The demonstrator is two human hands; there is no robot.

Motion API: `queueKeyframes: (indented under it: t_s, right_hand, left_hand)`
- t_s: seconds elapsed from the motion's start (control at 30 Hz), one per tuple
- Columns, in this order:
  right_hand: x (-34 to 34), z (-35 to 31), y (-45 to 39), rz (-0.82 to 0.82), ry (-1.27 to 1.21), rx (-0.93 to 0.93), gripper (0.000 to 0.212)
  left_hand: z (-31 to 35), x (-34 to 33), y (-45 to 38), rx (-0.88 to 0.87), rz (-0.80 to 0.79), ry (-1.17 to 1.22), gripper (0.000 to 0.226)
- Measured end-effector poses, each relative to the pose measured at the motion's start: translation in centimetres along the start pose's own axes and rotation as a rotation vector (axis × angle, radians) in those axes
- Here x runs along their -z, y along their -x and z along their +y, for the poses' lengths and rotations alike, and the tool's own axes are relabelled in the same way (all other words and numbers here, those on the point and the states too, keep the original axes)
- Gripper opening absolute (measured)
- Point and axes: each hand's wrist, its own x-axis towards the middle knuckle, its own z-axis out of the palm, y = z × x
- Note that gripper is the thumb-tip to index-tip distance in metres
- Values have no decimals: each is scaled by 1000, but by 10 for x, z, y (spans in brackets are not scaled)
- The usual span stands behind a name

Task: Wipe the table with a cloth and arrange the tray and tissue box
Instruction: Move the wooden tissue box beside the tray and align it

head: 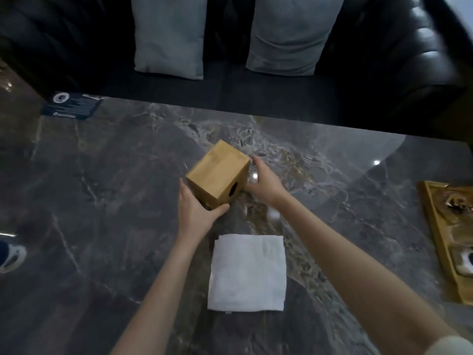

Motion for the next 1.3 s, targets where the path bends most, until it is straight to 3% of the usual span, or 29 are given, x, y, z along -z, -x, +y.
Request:
queueKeyframes:
  t_s: [0.17, 0.4, 0.57, 0.87, 1.13, 1.3]
  right_hand:
    - [-12, -1, -8, 77, -47, 12, 47]
    - [-16, 4, -5, 161, 112, 61, 34]
    - [-5, 3, 5, 135, 147, 69, 38]
    - [54, 10, 54, 165, 180, 93, 63]
    - [104, 48, 129, 289, -33, 68, 54]
    - [130, 90, 179, 337, -100, 39, 53]
  left_hand:
    - [-6, -7, -12, -40, 63, 10, 113]
    - [-7, -8, -10, -66, 119, 8, 105]
    - [1, -6, -1, -32, 128, 16, 103]
    - [39, -10, 38, -34, 28, 88, 93]
    - [73, -41, 99, 3, -158, 192, 73]
    - [82, -78, 143, -11, -241, 198, 91]
